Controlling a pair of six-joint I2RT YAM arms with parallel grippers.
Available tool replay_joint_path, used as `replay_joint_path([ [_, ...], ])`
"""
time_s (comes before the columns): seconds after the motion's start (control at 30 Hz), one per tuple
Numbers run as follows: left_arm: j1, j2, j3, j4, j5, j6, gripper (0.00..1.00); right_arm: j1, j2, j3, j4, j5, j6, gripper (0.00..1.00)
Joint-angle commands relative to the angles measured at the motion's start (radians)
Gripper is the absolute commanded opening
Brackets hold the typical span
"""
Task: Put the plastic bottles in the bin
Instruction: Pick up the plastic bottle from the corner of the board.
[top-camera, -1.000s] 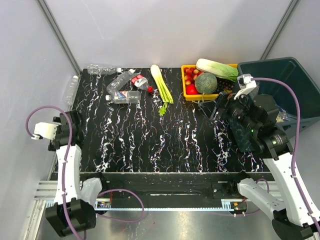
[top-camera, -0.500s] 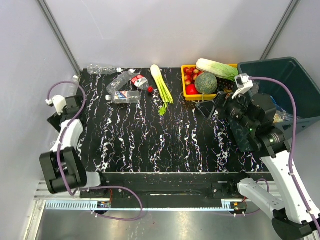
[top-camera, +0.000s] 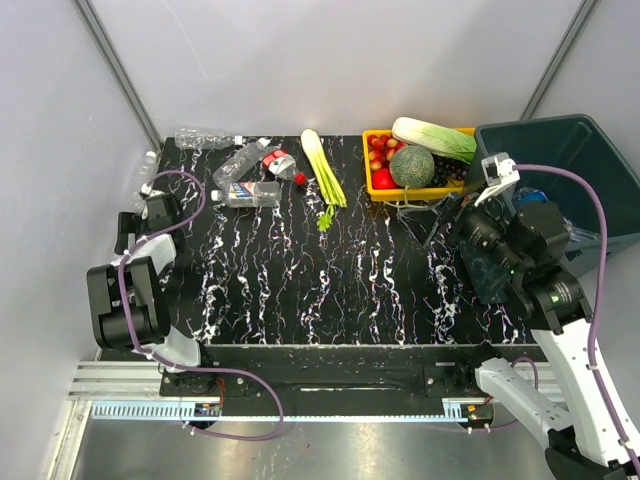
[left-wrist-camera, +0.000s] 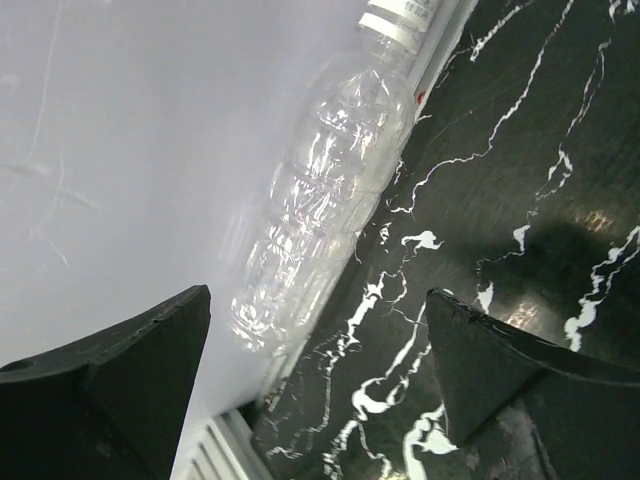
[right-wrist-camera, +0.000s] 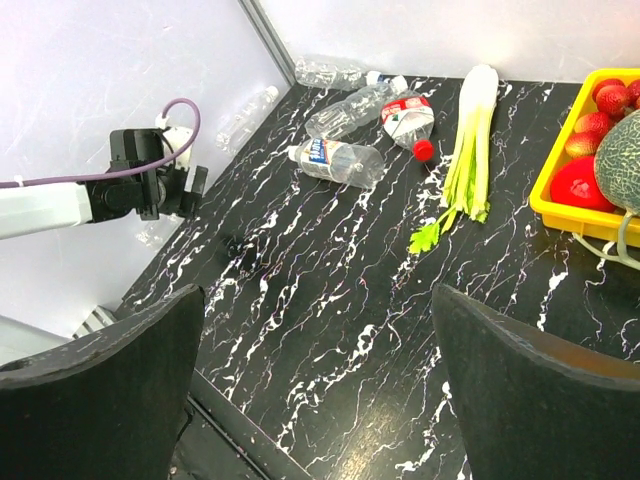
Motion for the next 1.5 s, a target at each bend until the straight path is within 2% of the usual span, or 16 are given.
replay_joint_path([
  [0.0, 0.023, 0.006, 0.036, 0.005, 0.147, 0.249, 0.92, 0.005, -0.031, -0.009, 0.043, -0.020, -0.022, 0.99],
  [0.17, 0.055, 0.065, 0.019, 0.020, 0.131, 0.306, 0.92, 0.005, -0.039, -0.013, 0.029, -0.022, -0.026, 0.99],
  [0.23, 0.070, 0.059, -0.005, 0.061, 0.147, 0.323, 0.92, 0.005, -0.056, -0.036, 0.033, -0.008, -0.030, 1.00],
  [0.33, 0.092, 0.084, 0.001, 0.037, 0.191, 0.341, 0.91, 0.005, -0.068, -0.061, 0.044, 0.007, -0.035, 0.99],
  [0.53, 0.133, 0.171, 0.061, -0.017, 0.164, 0.376, 0.88, 0.005, -0.073, -0.079, 0.053, 0.009, -0.059, 0.99],
  [0.93, 0.150, 0.250, 0.073, 0.080, 0.071, 0.490, 0.86, 0.005, -0.065, -0.098, 0.078, 0.021, -0.076, 0.99],
  [1.07, 0.176, 0.269, 0.090, 0.052, 0.049, 0.528, 0.85, 0.005, -0.071, -0.108, 0.077, 0.032, -0.090, 1.00],
  [1.27, 0.178, 0.286, 0.096, 0.012, 0.111, 0.481, 0.76, 0.005, -0.079, -0.125, 0.093, 0.035, -0.093, 0.99],
  [1.47, 0.161, 0.297, 0.102, 0.008, 0.103, 0.455, 0.48, 0.005, -0.077, -0.127, 0.095, 0.033, -0.092, 0.99],
])
